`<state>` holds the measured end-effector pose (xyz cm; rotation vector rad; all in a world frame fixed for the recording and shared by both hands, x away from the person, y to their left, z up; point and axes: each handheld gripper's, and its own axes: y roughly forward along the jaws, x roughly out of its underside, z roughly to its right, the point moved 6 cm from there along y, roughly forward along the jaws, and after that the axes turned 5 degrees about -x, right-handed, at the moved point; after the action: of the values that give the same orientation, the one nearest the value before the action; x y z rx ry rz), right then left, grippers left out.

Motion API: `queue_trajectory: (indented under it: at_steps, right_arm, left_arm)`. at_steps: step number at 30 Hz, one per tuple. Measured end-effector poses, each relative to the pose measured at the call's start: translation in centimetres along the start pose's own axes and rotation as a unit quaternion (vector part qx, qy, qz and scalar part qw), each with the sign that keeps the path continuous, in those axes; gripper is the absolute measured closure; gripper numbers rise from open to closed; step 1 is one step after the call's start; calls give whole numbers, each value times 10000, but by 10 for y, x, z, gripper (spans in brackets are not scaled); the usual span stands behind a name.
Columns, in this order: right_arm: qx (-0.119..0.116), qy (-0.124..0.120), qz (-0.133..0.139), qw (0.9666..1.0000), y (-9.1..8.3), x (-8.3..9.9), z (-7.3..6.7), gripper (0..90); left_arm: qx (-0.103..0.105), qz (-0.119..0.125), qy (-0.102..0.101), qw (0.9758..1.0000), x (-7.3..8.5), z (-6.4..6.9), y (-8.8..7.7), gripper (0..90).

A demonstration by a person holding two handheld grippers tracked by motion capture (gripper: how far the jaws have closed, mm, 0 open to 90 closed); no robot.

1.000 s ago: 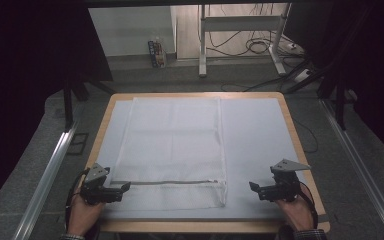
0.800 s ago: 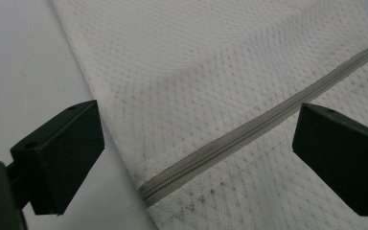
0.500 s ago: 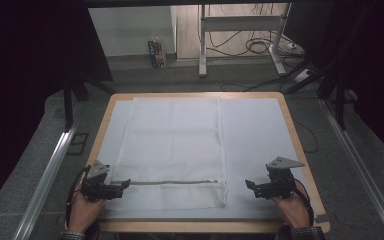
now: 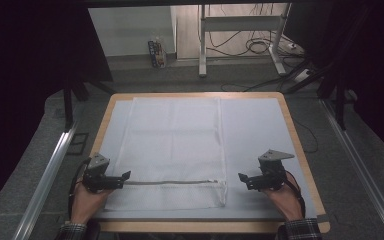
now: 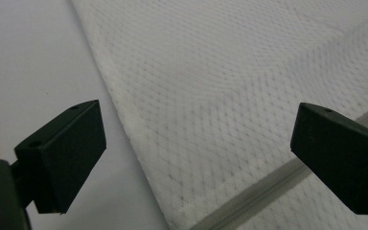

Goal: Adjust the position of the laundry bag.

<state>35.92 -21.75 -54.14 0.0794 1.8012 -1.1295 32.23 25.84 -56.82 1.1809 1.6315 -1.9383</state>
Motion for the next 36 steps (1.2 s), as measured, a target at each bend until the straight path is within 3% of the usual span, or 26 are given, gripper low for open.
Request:
queue_trajectory:
  at_steps: [3, 11, 18, 22, 28, 32, 36]
  right_arm:
    - [-156, 209, -72, 9996, 6, -3, -1, 14]
    - [-200, 110, -298, 9993, 23, -15, -1, 55]
    - [-249, 5, -579, 9980, 46, -31, -2, 277]
    - [-302, -137, -651, 9973, 57, -42, -6, 379]
    - [-199, -120, -549, 9982, 75, -60, -4, 423]
    - [-57, -64, -531, 9986, 86, -64, 0, 484]
    - [158, -174, -534, 9983, 94, -68, 4, 583]
  left_arm:
    - [-83, -23, 34, 10000, -3, -4, 4, 68]
    - [-178, 37, 40, 9998, -15, -17, 16, 122]
    - [-361, -42, 167, 9992, -27, -28, 34, 182]
    - [-397, -32, 121, 9991, -33, -35, 42, 213]
    - [-419, -55, -35, 9991, -39, -48, 54, 248]
    - [-523, -112, -3, 9986, -40, -54, 62, 344]
    - [-543, -85, -162, 9984, -40, -60, 65, 458]
